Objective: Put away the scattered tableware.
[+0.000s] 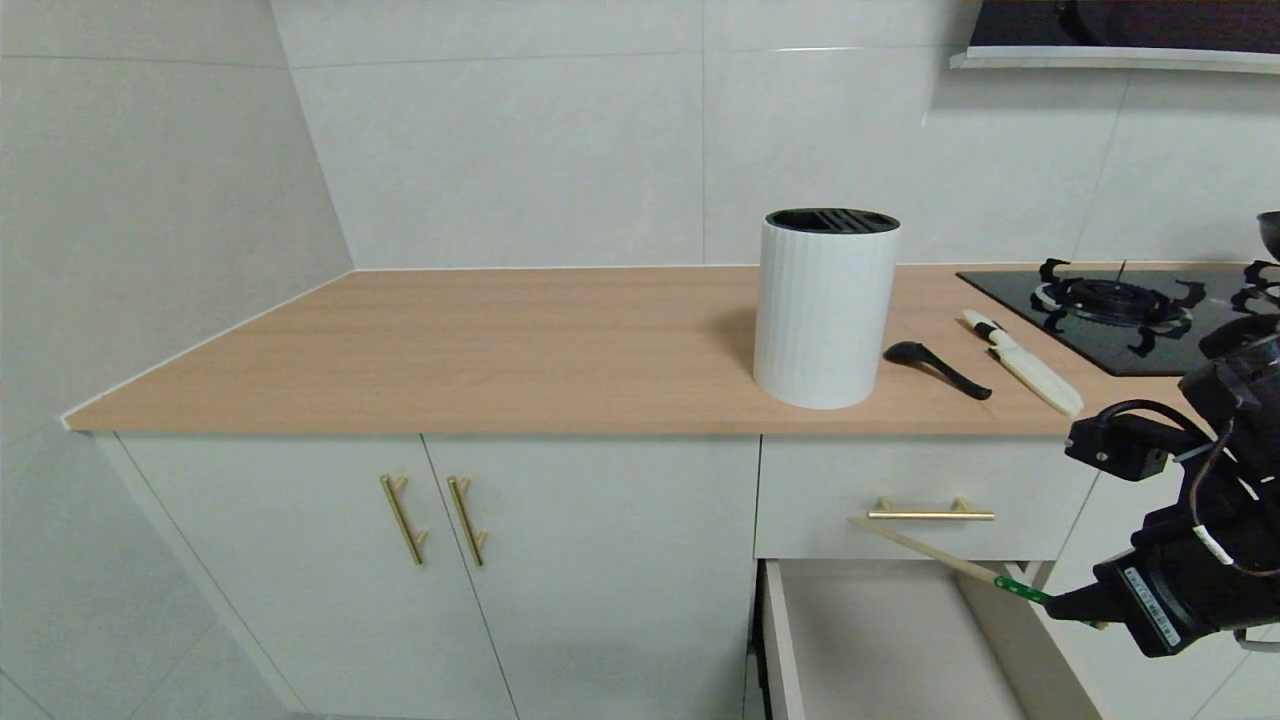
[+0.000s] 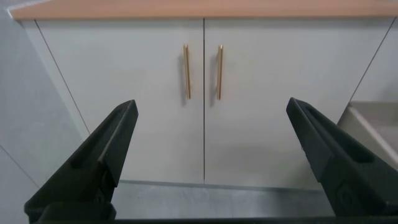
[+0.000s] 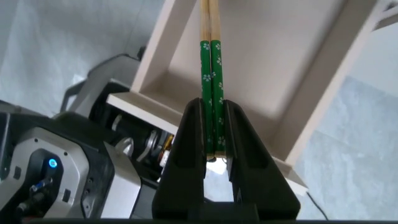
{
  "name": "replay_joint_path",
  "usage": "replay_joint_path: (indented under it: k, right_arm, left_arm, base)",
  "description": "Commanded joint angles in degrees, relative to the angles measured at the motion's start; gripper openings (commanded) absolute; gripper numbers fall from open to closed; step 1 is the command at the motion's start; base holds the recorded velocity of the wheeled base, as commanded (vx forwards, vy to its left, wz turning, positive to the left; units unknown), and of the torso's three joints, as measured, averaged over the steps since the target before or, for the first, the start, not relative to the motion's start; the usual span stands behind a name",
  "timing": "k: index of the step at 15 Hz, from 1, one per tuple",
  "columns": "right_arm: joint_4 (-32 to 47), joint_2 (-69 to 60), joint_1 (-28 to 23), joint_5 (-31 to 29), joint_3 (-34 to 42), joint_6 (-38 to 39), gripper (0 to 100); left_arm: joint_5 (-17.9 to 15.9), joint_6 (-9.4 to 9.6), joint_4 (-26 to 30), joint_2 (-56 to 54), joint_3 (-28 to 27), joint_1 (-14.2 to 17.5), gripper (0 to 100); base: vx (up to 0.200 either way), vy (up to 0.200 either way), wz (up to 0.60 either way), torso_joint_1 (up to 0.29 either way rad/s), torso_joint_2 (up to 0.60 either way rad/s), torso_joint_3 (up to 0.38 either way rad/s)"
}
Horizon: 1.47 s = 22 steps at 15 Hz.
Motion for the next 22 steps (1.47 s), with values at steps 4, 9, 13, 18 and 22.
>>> replay_joint_path:
  k: [4, 9, 13, 18, 22]
  right_arm:
    - [-0.9, 2.5, 0.2, 0.0, 0.6, 0.0, 0]
    - [-3.6, 3.7, 0.2, -0.2, 1.8, 0.0, 0]
    - [-4.4, 4.3, 0.1, -0.2, 1.9, 0.1, 0]
    - [-5.6, 6.1, 0.2, -0.2, 2.2, 0.2, 0]
    - [-16.8, 15.4, 2.2, -2.6, 6.1, 1.7, 0]
  left_arm:
    - [0.0, 0.0, 0.0, 0.0, 0.0, 0.0, 100]
    - [0.0, 0.0, 0.0, 0.0, 0.0, 0.0, 100]
    - [0.0, 0.0, 0.0, 0.0, 0.0, 0.0, 100]
    - [0.0, 0.0, 0.0, 0.0, 0.0, 0.0, 100]
    - [0.0, 0.0, 0.0, 0.0, 0.0, 0.0, 100]
  base:
    - [0.0, 0.0, 0.0, -0.168, 0.46, 0.279]
    - [0.0, 0.0, 0.0, -0.149, 0.46, 0.301]
    - [0.0, 0.0, 0.0, -0.097, 0.43, 0.306]
    - [0.0, 0.0, 0.0, -0.017, 0.07, 0.041]
    - [0.0, 0.0, 0.0, 0.0, 0.0, 0.0]
